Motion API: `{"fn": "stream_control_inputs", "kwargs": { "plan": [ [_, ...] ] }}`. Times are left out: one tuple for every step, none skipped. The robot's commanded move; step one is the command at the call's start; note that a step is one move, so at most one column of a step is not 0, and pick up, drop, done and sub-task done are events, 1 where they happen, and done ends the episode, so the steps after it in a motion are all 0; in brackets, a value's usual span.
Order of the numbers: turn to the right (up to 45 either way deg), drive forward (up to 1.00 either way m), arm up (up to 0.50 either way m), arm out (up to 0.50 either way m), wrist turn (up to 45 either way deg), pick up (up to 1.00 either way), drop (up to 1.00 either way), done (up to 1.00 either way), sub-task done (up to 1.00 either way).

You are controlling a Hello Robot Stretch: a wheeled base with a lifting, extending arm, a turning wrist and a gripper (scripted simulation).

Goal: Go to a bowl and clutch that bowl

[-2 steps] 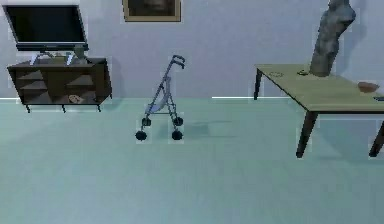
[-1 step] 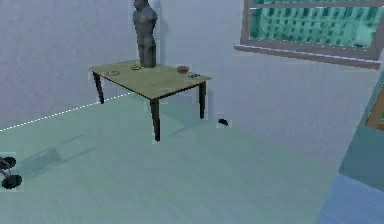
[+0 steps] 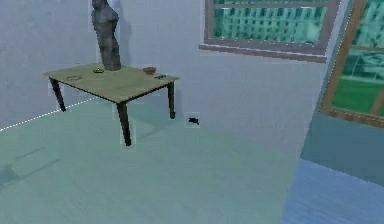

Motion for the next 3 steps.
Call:
{"fn": "stream_control_inputs", "kwargs": {
  "plan": [
    [0.0,1.00,0.00,0.00,0.0,0.00,0.00,0.00,0.00],
    [0.0,0.80,0.00,0.00,0.0,0.00,0.00,0.00,0.00],
    [-45.0,0.00,0.00,0.00,0.0,0.00,0.00,0.00,0.00]
  ]
}}
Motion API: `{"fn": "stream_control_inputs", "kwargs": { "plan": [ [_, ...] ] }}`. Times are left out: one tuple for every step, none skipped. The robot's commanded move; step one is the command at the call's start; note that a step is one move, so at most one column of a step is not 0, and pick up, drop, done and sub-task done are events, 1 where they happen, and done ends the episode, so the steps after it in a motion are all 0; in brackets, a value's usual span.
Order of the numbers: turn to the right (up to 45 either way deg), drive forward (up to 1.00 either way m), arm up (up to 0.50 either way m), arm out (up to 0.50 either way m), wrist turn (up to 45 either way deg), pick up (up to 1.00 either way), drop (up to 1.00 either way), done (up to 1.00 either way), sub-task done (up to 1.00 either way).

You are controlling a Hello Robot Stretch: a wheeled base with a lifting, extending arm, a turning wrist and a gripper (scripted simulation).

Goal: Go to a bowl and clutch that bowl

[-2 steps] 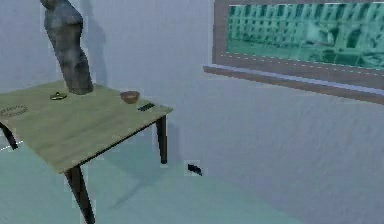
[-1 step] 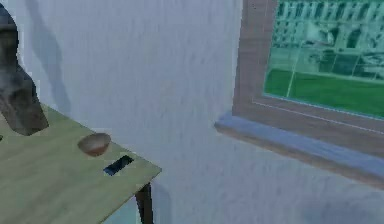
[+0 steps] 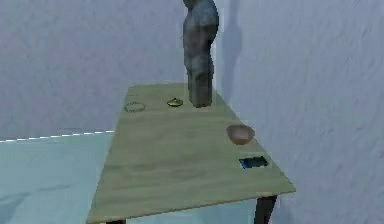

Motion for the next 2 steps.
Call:
{"fn": "stream_control_inputs", "kwargs": {
  "plan": [
    [-45.0,0.00,0.00,0.00,0.0,0.00,0.00,0.00,0.00],
    [-27.0,0.00,0.00,0.00,0.0,0.00,0.00,0.00,0.00]
  ]
}}
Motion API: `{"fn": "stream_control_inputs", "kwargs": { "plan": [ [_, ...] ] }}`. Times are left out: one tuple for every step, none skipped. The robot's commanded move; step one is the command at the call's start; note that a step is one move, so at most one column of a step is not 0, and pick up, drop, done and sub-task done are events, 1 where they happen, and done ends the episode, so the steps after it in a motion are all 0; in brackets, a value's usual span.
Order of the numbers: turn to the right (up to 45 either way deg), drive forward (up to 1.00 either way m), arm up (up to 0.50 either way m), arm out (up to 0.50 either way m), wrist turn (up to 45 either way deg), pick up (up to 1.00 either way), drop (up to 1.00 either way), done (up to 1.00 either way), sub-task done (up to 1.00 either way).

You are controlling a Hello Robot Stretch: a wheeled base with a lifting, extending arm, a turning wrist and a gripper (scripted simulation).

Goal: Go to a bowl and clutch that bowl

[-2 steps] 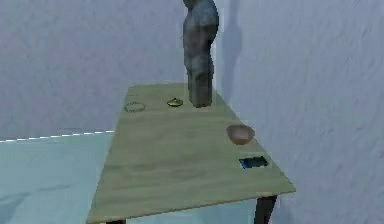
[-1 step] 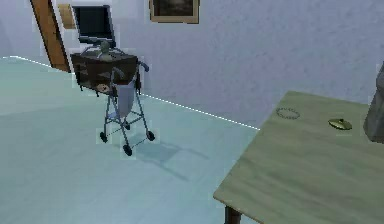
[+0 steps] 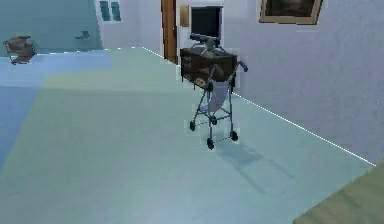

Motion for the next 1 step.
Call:
{"fn": "stream_control_inputs", "kwargs": {
  "plan": [
    [45.0,0.00,0.00,0.00,0.0,0.00,0.00,0.00,0.00]
  ]
}}
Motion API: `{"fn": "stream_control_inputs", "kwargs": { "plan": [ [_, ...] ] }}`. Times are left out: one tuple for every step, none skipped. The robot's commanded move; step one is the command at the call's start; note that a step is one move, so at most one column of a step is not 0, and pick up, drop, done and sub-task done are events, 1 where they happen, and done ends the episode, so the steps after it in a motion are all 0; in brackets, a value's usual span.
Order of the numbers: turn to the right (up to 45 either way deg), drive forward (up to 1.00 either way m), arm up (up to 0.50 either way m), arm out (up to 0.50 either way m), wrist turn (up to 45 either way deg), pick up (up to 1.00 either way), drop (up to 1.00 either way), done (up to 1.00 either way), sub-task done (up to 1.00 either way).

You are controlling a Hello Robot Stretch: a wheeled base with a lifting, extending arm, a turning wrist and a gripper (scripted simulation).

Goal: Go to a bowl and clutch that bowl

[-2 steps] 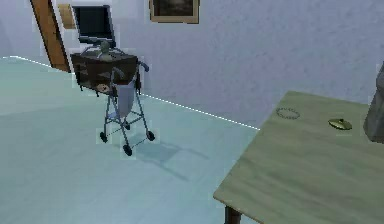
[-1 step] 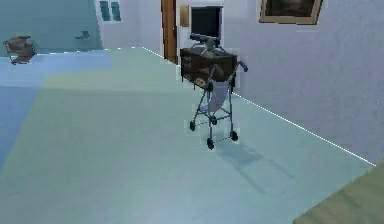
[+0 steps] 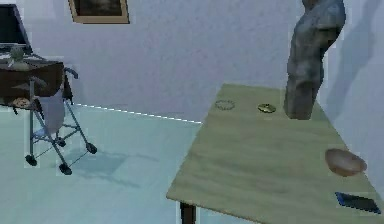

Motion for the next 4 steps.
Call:
{"fn": "stream_control_inputs", "kwargs": {
  "plan": [
    [45.0,0.00,0.00,0.00,0.0,0.00,0.00,0.00,0.00],
    [0.0,0.50,0.00,0.00,0.0,0.00,0.00,0.00,0.00],
    [-45.0,0.00,0.00,0.00,0.0,0.00,0.00,0.00,0.00],
    [-42.0,0.00,0.00,0.00,0.0,0.00,0.00,0.00,0.00]
  ]
}}
